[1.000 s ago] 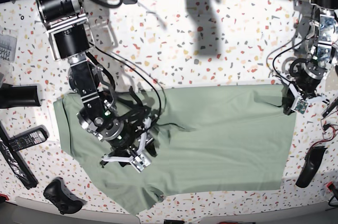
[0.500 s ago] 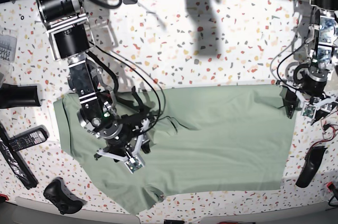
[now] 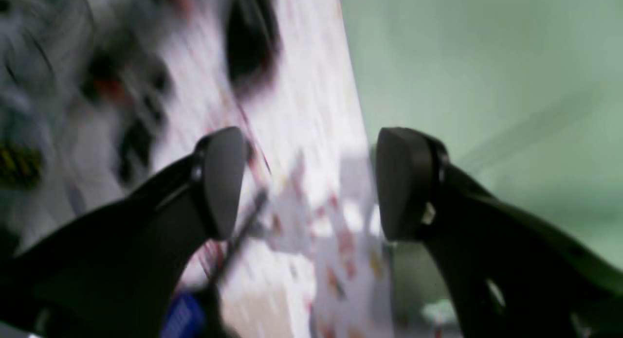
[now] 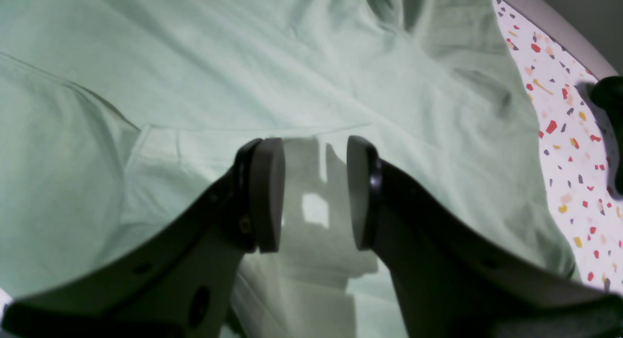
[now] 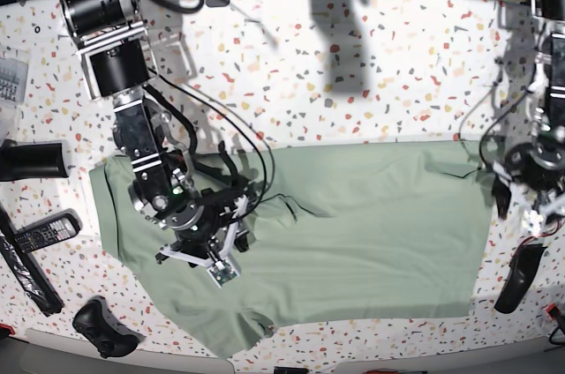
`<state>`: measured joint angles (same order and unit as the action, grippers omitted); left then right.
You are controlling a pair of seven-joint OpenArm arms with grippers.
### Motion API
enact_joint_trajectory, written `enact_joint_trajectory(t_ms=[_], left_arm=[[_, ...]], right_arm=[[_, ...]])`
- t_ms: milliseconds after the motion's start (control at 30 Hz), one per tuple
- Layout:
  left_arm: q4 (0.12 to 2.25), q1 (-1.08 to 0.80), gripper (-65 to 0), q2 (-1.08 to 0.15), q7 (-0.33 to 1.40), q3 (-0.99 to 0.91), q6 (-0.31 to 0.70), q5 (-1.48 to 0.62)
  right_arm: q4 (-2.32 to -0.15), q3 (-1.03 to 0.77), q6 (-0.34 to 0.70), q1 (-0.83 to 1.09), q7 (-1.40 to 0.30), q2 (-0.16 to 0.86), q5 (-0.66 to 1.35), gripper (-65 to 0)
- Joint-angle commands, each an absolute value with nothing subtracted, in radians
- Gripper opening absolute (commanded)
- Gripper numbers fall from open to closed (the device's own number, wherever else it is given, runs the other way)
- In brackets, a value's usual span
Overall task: Fold the T-shirt properly
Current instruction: 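Grasp the shoulder edges with both grippers and pull them up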
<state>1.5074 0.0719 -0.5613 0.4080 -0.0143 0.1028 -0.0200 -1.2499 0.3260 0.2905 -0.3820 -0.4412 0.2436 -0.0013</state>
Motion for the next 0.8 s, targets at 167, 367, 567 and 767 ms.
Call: enact_joint_trajectory(t_ms=[167, 367, 567, 767], left_arm=[[1.535, 0.067, -26.1, -0.561, 0.476, -0.017, 0.169, -0.096], [1.438, 0.066, -26.1, -0.543, 0.497, -0.017, 0.176, -0.217], [1.365, 0.072, -26.1, -0.514, 0.444, -0.018, 0.176, -0.35], [1.226, 0.068, -26.1, -0.461, 0.45, -0.018, 0.176, -0.369]], right_arm=[[-1.265, 0.32, 0.281, -0.413, -0.428, 0.244, 0.001, -43.5], [-1.264, 0.32, 0.271, -0.412, -0.456, 0.245, 0.012, -43.5], [-1.172, 0.226, 0.202, -0.407, -0.492, 0.246, 0.165, -43.5], [-0.958, 0.054, 0.25, -0.407, -0.438, 0.247, 0.112, -43.5]])
